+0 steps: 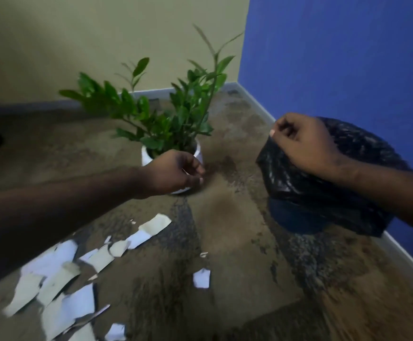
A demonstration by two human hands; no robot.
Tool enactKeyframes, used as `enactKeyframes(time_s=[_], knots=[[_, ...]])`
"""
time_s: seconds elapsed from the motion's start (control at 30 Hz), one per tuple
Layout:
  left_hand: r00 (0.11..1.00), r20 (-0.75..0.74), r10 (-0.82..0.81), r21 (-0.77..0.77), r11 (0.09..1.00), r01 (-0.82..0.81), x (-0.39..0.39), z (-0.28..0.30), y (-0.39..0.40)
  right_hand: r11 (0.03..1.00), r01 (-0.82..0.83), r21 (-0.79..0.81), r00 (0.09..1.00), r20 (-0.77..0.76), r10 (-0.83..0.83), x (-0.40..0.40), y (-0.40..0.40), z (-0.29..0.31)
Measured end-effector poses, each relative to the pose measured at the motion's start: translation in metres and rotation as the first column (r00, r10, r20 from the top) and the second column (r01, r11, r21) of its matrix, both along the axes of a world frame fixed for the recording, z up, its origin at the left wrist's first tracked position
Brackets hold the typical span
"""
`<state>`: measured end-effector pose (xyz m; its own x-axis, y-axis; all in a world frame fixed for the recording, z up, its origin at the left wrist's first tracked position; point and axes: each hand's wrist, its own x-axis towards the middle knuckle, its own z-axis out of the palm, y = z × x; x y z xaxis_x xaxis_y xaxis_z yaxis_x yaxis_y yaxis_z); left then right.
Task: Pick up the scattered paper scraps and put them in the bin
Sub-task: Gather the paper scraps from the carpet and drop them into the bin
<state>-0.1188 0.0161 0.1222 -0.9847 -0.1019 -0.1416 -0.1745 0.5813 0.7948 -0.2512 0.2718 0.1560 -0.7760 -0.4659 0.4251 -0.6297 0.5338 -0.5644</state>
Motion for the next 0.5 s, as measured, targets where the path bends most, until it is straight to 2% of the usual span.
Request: enactKeyframes(time_s=[0.07, 0.17, 0.37, 0.43, 0.5], knots=[[0.999, 0.041, 0.012, -0.136, 0.991, -0.006, 0.020, -0.013, -0.022, 0.989, -0.139, 0.042, 0.989, -0.044, 0.141, 0.020, -0.017, -0.005], [0.984, 0.179, -0.017, -0.335, 0.939, 0.077, 0.050, -0.034, -0.058, 0.937, -0.305, 0.172, 0.947, -0.052, 0.317, 0.046, -0.042, -0.017], [0.882, 0.467, -0.062, -0.528, 0.781, 0.335, 0.098, -0.063, -0.121, 0.823, -0.423, 0.379, 0.895, 0.032, 0.446, 0.087, -0.088, -0.054], [0.865, 0.501, -0.032, -0.553, 0.756, 0.349, 0.101, -0.066, -0.139, 0.770, -0.477, 0.425, 0.868, 0.090, 0.488, 0.097, -0.102, -0.067], [0.865, 0.501, 0.010, -0.556, 0.770, 0.313, 0.099, -0.066, -0.155, 0.709, -0.519, 0.478, 0.845, 0.163, 0.509, 0.106, -0.116, -0.081]])
